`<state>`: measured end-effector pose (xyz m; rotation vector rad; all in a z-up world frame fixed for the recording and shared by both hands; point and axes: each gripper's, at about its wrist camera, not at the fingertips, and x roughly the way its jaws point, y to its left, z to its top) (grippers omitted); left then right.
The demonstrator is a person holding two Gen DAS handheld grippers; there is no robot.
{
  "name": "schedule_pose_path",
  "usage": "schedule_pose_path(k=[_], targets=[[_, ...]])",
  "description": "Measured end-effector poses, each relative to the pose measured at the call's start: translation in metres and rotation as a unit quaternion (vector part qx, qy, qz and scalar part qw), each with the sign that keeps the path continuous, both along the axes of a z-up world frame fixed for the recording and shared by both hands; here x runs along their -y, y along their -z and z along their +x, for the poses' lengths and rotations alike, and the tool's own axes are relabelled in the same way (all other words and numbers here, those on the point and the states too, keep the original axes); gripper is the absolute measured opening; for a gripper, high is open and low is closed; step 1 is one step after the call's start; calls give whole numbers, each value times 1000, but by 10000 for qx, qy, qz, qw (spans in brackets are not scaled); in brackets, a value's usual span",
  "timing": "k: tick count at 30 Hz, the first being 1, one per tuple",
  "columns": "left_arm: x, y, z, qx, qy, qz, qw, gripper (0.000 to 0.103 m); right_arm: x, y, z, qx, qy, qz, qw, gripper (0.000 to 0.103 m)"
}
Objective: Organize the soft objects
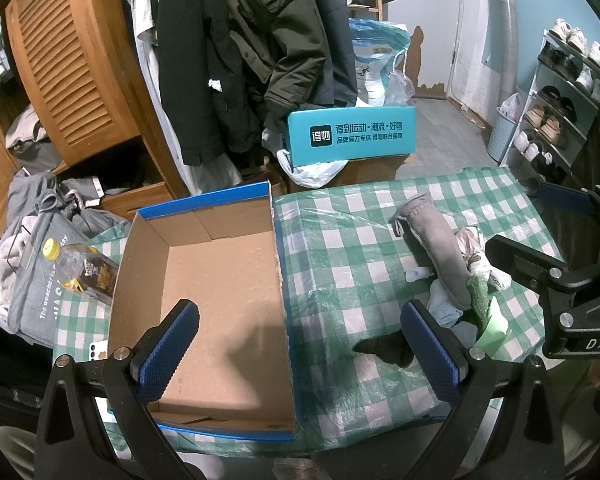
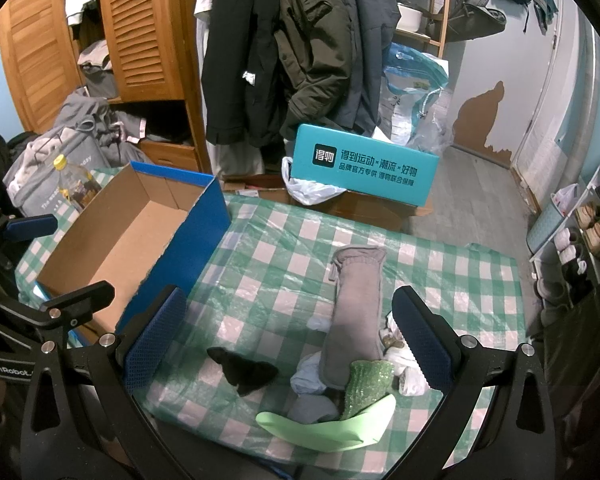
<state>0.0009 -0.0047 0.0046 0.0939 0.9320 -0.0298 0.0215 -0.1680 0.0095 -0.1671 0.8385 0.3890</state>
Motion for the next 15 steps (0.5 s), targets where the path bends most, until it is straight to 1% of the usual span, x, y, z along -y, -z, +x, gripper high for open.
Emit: schedule_pose_path(k=[15], targets=[[0, 0, 0, -11, 2, 7, 10000, 102, -1, 0, 0, -4, 1, -14, 10000, 101]])
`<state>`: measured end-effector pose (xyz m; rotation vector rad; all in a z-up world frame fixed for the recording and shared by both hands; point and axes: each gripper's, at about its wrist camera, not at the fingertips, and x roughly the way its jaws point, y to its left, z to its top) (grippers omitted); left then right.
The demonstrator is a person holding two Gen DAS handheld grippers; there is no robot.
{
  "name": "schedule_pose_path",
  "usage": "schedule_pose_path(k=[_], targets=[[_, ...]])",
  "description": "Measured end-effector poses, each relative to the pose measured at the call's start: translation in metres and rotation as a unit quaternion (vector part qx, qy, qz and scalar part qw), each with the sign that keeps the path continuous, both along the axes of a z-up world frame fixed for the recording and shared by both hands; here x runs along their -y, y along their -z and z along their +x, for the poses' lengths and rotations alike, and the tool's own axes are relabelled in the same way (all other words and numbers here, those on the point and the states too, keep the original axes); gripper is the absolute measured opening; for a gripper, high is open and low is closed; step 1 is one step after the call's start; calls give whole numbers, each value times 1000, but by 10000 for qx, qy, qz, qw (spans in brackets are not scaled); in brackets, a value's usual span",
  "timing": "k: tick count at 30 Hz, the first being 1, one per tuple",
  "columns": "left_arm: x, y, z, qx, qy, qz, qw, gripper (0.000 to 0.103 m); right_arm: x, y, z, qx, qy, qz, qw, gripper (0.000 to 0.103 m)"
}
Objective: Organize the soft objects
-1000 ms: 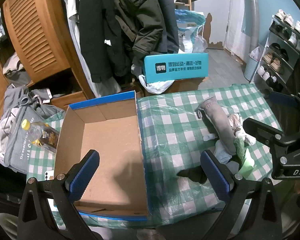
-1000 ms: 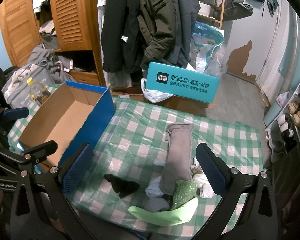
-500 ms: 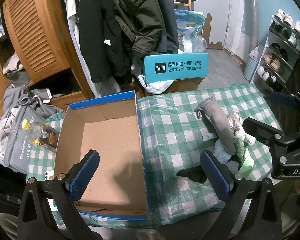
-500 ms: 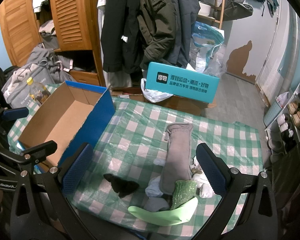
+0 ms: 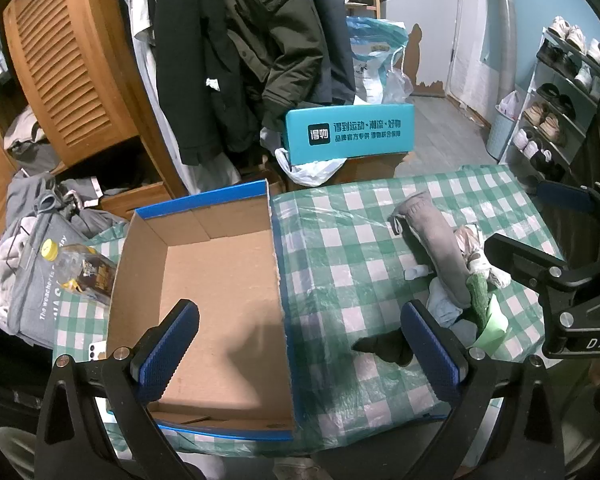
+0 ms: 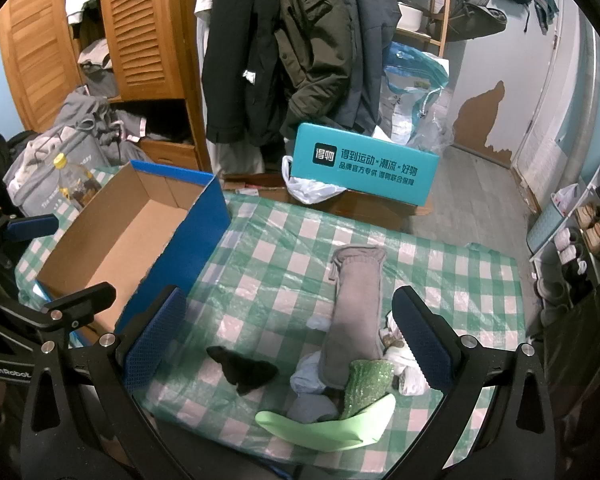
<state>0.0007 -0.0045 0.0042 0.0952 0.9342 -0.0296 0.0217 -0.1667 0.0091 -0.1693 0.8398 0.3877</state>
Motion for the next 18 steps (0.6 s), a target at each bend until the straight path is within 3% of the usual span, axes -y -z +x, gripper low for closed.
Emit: schedule_pose_path(k=[18], targets=[[4, 2, -3, -64, 31, 9, 10000, 102, 17, 11, -5, -30, 83, -38, 10000, 101]])
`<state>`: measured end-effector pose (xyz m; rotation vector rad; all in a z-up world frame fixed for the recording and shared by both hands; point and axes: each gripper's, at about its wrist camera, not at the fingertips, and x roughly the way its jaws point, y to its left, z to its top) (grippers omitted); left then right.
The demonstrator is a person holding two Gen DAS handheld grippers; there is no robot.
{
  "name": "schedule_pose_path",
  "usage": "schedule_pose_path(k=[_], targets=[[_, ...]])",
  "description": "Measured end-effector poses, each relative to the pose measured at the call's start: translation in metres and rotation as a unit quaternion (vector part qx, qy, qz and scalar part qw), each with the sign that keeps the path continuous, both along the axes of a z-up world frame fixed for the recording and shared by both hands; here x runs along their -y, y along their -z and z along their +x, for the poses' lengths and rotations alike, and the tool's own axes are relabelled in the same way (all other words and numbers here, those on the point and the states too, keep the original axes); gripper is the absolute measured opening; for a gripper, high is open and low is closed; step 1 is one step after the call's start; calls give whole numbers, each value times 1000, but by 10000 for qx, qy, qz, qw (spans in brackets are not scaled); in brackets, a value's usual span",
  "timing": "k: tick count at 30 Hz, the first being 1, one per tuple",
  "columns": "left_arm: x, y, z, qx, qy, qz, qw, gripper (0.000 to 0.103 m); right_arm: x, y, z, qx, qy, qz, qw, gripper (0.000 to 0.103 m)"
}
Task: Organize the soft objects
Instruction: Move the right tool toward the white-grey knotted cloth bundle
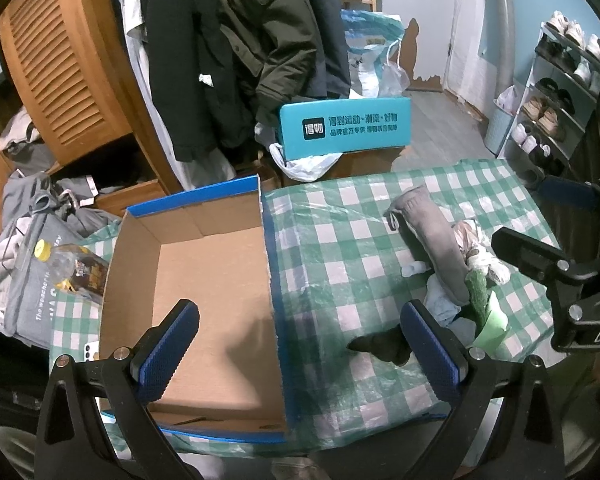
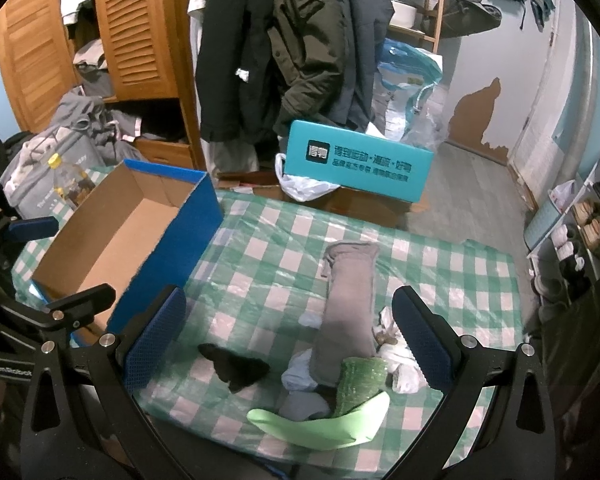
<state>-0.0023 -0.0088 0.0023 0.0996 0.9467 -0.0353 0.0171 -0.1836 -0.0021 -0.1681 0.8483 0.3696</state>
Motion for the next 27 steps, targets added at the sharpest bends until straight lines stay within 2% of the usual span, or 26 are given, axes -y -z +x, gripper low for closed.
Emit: schedule_pose_path(k=[6, 19, 27], targets=[[10, 11, 1, -110, 55, 61, 9999, 102, 14, 4, 10, -108, 129, -55, 9998, 101], [37, 39, 22, -614, 264, 113, 9977, 102, 54, 17, 26, -359, 523, -74, 9980, 101], [50, 57, 35, -866, 299, 177, 9956, 102, 86, 37, 38, -634, 870, -92, 9941, 101]])
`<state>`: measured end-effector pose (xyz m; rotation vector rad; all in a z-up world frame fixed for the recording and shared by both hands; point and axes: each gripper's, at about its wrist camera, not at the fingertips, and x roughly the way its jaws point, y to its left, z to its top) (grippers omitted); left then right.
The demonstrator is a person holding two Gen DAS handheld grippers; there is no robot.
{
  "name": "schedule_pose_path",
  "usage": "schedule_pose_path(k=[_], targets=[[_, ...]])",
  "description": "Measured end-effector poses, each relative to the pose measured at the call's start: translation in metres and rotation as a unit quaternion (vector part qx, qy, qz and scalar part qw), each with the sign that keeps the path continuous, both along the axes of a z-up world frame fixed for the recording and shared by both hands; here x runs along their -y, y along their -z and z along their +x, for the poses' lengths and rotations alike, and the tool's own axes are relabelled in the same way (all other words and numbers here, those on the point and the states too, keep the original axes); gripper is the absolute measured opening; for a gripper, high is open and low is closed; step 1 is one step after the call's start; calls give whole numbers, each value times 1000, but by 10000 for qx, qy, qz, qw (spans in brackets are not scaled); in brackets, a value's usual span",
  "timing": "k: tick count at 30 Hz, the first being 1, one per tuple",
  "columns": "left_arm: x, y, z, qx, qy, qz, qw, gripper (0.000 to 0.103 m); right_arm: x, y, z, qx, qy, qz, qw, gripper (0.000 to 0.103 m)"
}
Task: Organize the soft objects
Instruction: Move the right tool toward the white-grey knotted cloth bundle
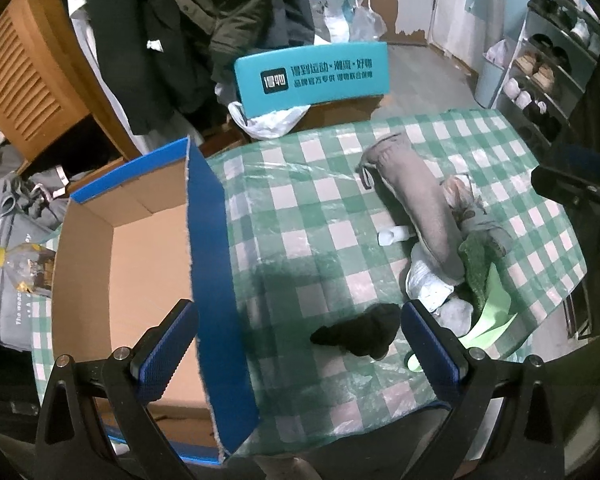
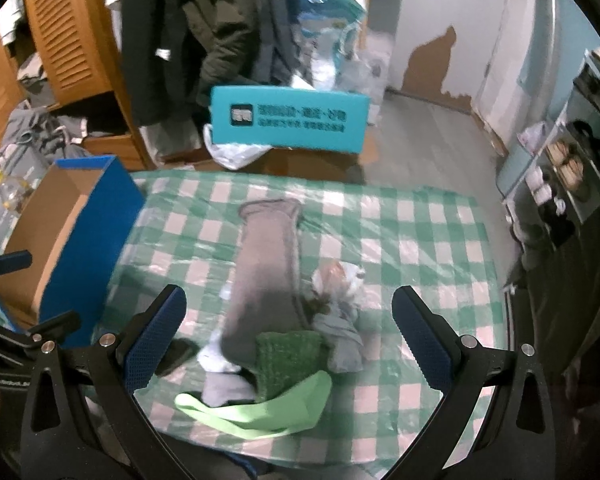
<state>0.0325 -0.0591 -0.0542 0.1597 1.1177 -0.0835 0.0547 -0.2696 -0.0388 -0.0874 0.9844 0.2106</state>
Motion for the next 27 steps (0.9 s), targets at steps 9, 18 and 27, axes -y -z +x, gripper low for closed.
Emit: schedule_pose_path(k=[9, 18, 27], targets=[[15, 19, 15, -226, 89, 8, 9997, 102, 31, 38, 24, -483, 391, -115, 9980, 101], [26, 39, 37, -478, 58, -142, 9987, 102, 42, 75, 43, -839, 547, -167, 9948, 101], [28, 64, 57, -773, -15, -235, 9967, 102, 49, 113, 59, -1235, 593, -208, 9904, 98]])
